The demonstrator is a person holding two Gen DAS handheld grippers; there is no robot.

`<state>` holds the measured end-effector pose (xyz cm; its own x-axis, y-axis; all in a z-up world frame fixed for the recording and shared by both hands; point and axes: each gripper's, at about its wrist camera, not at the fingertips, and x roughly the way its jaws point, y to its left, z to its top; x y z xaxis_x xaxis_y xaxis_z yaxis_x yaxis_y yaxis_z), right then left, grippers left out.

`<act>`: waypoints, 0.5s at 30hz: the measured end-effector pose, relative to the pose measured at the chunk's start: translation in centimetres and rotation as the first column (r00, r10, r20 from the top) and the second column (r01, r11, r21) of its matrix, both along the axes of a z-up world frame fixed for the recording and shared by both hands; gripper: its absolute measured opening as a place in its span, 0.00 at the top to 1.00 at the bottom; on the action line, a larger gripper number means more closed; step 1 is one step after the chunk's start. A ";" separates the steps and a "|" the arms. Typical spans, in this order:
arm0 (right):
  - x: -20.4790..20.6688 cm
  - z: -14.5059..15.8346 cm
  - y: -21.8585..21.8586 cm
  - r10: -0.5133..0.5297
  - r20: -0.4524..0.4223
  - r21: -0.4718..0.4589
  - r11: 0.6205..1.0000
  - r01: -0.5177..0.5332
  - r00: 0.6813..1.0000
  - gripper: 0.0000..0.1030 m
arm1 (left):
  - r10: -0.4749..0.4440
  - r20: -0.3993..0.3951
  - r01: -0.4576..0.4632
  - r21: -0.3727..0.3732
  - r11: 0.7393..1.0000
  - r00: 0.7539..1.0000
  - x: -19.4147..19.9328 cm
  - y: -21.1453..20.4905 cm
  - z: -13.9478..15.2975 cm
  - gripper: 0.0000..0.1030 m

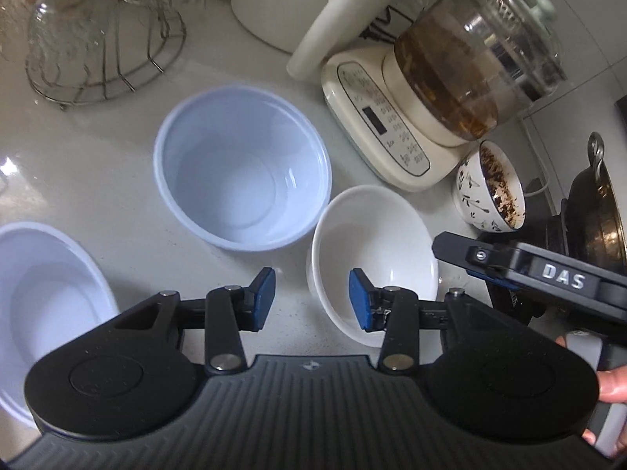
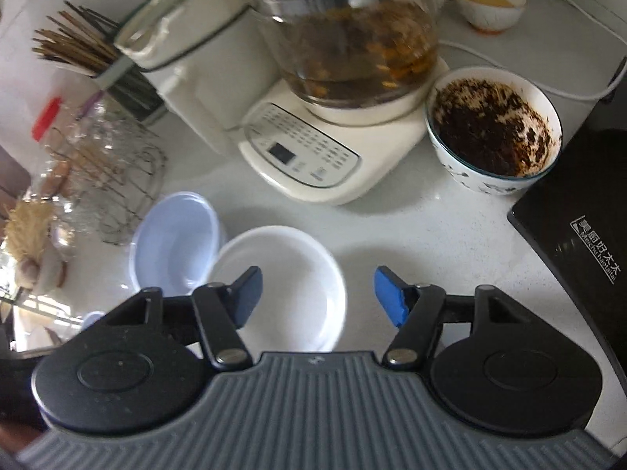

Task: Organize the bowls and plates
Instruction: 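Move both grippers to the rim of the white ceramic bowl, then close the left gripper on the ceramic bowl rim while the right gripper grips it too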

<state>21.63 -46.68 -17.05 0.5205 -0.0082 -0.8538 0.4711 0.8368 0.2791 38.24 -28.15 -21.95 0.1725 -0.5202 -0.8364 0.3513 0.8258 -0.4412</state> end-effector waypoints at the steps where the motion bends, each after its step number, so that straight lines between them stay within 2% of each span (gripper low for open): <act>1: 0.1 -0.4 -0.3 -0.004 -0.005 0.001 1.000 0.004 1.000 0.43 | -0.003 -0.006 0.003 0.004 1.000 1.000 0.1 -0.3 -0.3 0.54; 4: 0.3 -1.6 -0.9 -0.013 -0.017 0.007 1.000 0.013 1.000 0.51 | -0.007 -0.001 0.007 0.011 1.000 1.000 0.3 -1.0 -1.0 0.54; 7: 0.5 -2.4 -1.1 -0.014 -0.029 0.013 1.000 0.014 0.999 0.60 | 0.010 0.023 -0.011 0.039 0.999 1.000 0.5 -1.5 -1.3 0.61; 11: 0.6 -3.3 -1.2 -0.014 -0.032 0.028 1.000 0.014 0.999 0.75 | 0.010 0.022 -0.011 0.040 0.999 1.000 0.7 -1.7 -1.9 0.69; 15: 0.5 -3.8 -1.0 0.003 -0.031 0.050 0.999 -0.002 1.000 0.85 | 0.019 -0.001 -0.019 0.032 0.999 1.000 0.6 -1.8 -2.3 0.81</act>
<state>22.16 -47.66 -20.89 0.4935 0.0359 -0.8690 0.4780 0.8235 0.3055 38.84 -29.92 -24.29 0.1813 -0.4901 -0.8526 0.3347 0.8460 -0.4152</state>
